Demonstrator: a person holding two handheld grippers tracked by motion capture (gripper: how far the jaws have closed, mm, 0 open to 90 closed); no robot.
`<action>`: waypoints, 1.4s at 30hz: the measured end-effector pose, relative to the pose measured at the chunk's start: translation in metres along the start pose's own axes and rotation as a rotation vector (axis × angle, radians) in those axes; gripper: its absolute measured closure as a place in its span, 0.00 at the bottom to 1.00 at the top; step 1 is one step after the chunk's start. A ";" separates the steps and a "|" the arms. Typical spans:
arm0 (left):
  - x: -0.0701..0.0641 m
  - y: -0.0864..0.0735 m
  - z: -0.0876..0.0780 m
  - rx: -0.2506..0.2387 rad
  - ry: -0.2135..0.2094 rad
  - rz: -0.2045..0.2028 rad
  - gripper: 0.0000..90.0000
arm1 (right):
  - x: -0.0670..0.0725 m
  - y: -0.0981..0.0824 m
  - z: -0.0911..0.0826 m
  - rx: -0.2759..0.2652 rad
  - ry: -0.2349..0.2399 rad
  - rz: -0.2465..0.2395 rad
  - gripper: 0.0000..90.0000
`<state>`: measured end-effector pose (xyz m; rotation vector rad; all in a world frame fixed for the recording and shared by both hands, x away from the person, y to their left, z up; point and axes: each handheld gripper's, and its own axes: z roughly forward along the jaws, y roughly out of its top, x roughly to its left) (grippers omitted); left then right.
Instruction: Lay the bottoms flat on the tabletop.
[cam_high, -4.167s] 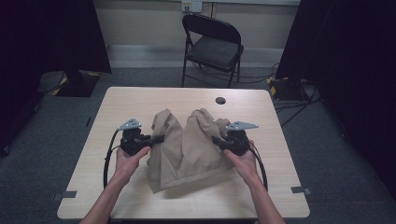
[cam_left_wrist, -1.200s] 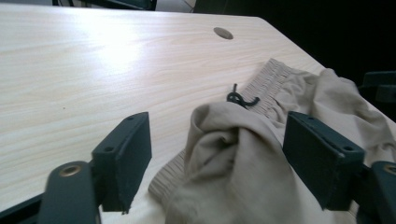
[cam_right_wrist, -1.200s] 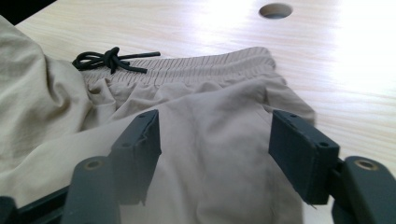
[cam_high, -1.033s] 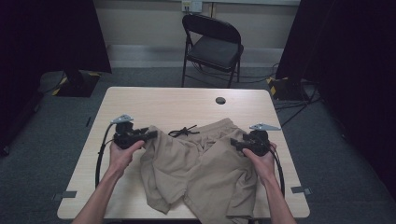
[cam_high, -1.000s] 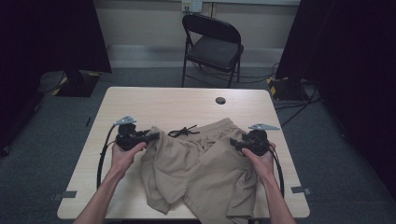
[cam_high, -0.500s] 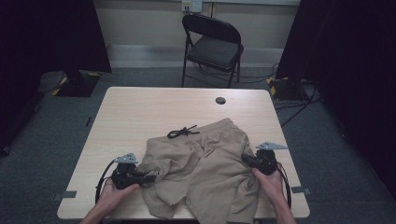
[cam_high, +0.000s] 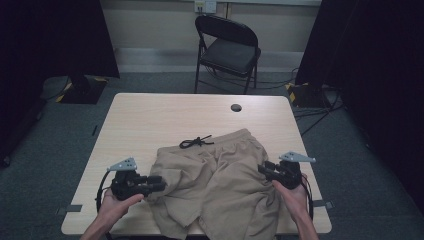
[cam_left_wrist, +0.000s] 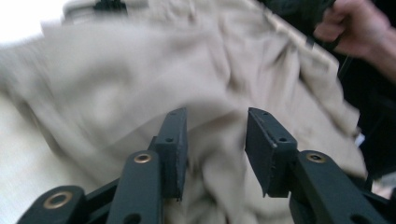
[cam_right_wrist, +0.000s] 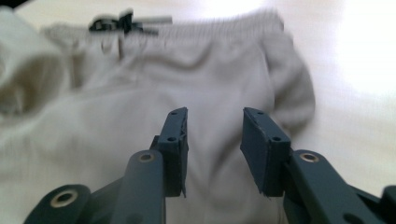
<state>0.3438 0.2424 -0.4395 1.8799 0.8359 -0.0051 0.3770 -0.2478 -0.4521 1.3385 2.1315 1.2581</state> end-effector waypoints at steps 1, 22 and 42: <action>0.000 0.007 -0.001 -0.012 0.006 0.006 0.63 | -0.002 0.005 0.004 -0.009 0.009 0.000 0.71; 0.049 0.004 0.067 0.152 0.118 -0.064 0.75 | -0.012 -0.004 0.058 0.162 -0.010 0.003 0.65; 0.022 -0.031 0.039 0.208 0.136 -0.039 0.75 | 0.032 -0.046 0.003 0.205 0.027 -0.017 0.58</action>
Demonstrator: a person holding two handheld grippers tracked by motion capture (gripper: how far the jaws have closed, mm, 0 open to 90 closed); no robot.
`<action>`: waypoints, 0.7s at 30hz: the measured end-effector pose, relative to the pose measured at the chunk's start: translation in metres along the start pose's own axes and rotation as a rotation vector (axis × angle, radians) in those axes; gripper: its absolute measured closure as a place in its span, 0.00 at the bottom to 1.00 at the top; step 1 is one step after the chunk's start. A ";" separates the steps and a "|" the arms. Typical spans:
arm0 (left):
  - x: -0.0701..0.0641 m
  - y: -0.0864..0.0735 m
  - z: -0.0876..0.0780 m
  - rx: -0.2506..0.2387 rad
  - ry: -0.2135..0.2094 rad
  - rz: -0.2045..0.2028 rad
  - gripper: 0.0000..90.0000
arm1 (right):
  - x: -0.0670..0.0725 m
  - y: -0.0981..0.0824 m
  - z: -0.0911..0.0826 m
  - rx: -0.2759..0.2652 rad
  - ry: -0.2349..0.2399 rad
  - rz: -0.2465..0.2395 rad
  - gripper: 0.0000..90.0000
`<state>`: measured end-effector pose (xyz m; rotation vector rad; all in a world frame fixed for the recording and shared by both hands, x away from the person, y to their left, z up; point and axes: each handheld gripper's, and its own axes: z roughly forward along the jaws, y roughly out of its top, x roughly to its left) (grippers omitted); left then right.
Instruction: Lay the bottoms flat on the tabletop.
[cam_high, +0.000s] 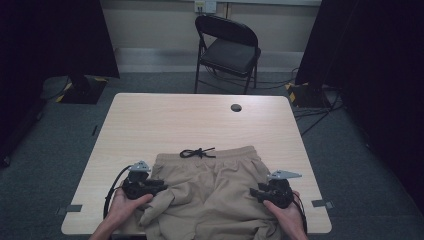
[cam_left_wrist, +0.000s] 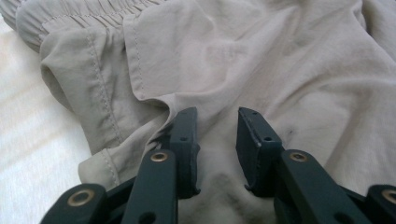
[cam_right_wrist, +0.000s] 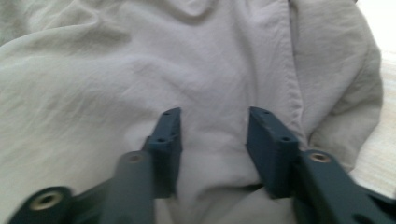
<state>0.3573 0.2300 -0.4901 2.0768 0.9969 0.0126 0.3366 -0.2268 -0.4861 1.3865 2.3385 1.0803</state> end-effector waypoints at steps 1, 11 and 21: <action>0.003 0.001 -0.004 -0.025 -0.030 -0.049 0.72 | -0.003 0.005 0.000 0.013 0.016 0.006 0.52; 0.038 0.035 -0.020 -0.161 0.031 -0.124 0.61 | -0.045 0.055 0.012 -0.068 0.004 0.041 0.40; 0.053 0.021 -0.006 -0.087 0.107 -0.156 0.51 | -0.068 0.053 0.031 -0.056 -0.054 0.083 0.36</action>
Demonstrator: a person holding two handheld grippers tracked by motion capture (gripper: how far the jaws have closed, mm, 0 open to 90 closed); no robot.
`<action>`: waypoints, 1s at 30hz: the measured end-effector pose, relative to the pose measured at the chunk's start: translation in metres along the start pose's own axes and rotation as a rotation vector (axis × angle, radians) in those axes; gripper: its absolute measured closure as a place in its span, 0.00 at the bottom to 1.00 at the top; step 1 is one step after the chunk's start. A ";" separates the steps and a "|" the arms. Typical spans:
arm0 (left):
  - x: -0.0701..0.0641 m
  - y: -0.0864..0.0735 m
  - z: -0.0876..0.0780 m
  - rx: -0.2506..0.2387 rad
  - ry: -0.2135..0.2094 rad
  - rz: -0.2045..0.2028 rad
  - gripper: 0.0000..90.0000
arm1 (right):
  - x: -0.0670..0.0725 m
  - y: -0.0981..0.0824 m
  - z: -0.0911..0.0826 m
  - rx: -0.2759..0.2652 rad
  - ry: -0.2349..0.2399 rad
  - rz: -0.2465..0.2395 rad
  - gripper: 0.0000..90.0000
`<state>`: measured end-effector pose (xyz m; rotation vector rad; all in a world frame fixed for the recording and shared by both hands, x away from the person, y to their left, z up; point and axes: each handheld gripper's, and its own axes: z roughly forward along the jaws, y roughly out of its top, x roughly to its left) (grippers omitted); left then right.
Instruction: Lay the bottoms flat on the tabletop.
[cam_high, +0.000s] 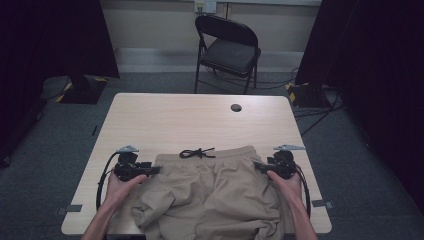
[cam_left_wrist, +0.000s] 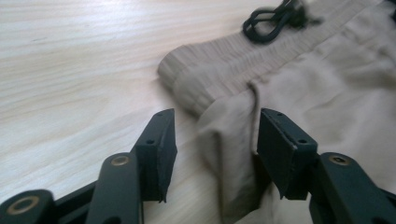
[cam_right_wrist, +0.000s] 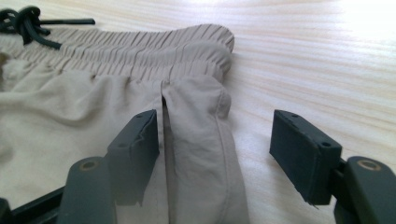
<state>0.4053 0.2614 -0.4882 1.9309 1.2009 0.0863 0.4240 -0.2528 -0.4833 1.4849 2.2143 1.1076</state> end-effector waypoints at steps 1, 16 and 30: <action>-0.001 -0.001 0.001 0.001 0.005 -0.004 0.50 | 0.001 0.000 0.002 0.001 0.003 -0.009 0.36; -0.042 -0.005 0.019 0.036 0.194 0.200 0.48 | 0.031 -0.015 0.009 -0.031 -0.007 -0.054 0.73; -0.033 -0.007 0.018 -0.002 0.113 0.126 0.95 | 0.031 -0.021 0.007 -0.063 0.039 -0.017 0.95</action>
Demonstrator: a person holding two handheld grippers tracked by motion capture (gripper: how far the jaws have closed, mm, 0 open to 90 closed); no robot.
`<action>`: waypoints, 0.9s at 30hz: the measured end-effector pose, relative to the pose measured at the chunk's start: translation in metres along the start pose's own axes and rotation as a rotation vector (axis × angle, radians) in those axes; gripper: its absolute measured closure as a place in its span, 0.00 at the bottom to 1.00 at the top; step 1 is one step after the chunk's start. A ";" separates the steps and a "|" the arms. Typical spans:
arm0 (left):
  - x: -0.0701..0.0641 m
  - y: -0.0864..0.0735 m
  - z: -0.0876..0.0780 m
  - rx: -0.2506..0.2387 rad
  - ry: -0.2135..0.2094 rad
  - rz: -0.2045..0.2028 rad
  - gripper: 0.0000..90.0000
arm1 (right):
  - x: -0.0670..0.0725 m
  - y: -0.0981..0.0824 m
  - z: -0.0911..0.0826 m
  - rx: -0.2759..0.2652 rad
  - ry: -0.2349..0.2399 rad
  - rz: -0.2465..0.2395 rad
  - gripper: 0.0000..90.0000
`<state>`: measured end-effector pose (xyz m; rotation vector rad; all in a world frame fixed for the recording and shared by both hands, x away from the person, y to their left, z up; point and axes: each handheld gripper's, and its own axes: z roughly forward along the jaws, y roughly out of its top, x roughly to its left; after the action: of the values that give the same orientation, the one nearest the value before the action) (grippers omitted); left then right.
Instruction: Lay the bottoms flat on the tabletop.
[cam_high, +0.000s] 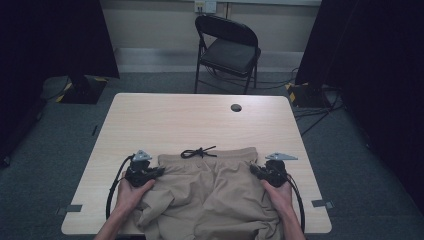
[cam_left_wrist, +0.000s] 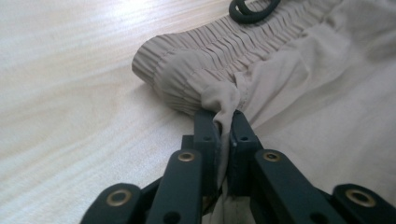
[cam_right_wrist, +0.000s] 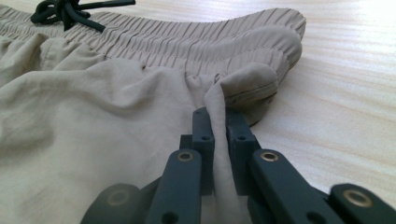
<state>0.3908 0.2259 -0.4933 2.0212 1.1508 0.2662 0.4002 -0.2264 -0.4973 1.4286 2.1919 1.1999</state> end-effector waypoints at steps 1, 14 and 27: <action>0.007 -0.002 0.000 -0.015 -0.044 -0.046 0.96 | 0.000 0.000 0.000 -0.002 -0.001 0.001 0.96; 0.014 0.003 -0.015 -0.099 -0.138 -0.092 0.97 | 0.001 0.018 -0.021 -0.090 0.042 0.019 0.97; 0.018 0.031 -0.040 -0.200 -0.172 -0.077 0.98 | 0.007 0.058 -0.043 -0.176 0.053 -0.010 0.98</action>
<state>0.3997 0.2524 -0.4480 1.7841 1.0489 0.1586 0.4075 -0.2315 -0.4257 1.3286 2.0652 1.4034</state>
